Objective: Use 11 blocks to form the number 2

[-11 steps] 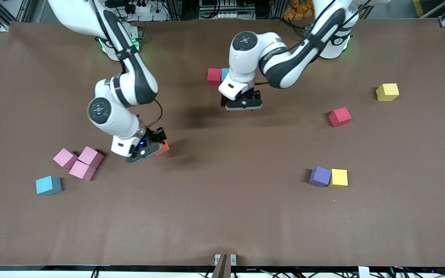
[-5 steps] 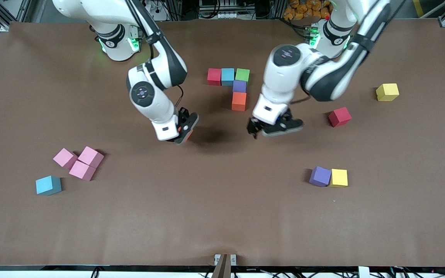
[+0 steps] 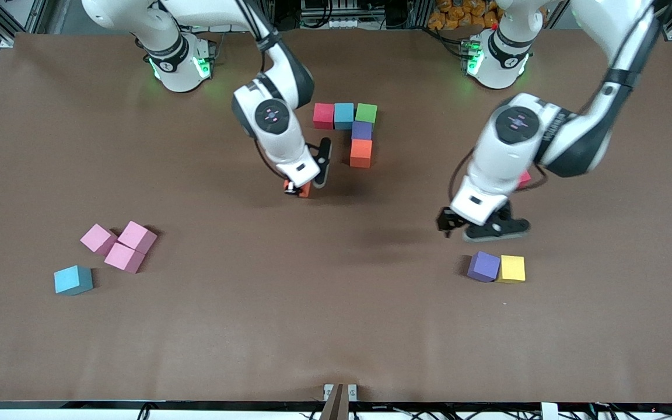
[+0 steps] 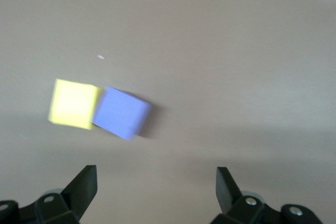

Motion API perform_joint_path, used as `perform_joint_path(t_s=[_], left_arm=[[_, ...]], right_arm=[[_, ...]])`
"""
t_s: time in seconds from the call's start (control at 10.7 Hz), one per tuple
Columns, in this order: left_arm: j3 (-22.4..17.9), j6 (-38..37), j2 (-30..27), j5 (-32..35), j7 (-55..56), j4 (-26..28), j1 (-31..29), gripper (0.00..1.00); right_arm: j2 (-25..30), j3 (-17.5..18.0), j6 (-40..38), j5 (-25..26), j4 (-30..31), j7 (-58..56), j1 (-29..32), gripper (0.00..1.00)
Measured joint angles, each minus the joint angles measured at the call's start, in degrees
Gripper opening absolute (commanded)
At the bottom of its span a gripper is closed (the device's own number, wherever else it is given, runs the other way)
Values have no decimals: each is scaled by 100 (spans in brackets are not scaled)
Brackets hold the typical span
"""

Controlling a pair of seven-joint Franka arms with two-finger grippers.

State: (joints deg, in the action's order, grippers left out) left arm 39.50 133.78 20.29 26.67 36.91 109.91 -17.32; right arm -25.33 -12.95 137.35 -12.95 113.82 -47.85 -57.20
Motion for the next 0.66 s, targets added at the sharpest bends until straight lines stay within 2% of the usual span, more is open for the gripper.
perform_joint_path(t_s=[0.28,0.66], left_arm=[[-1,4,393,-335,-1819,-409,-523,100],[20,5,1029,-345,-3011,-1040,-544,100]], right_arm=[[-276,-1,239,11,-39,-34,-319,12],[-337,1,240,7,-113,317,-674,12]])
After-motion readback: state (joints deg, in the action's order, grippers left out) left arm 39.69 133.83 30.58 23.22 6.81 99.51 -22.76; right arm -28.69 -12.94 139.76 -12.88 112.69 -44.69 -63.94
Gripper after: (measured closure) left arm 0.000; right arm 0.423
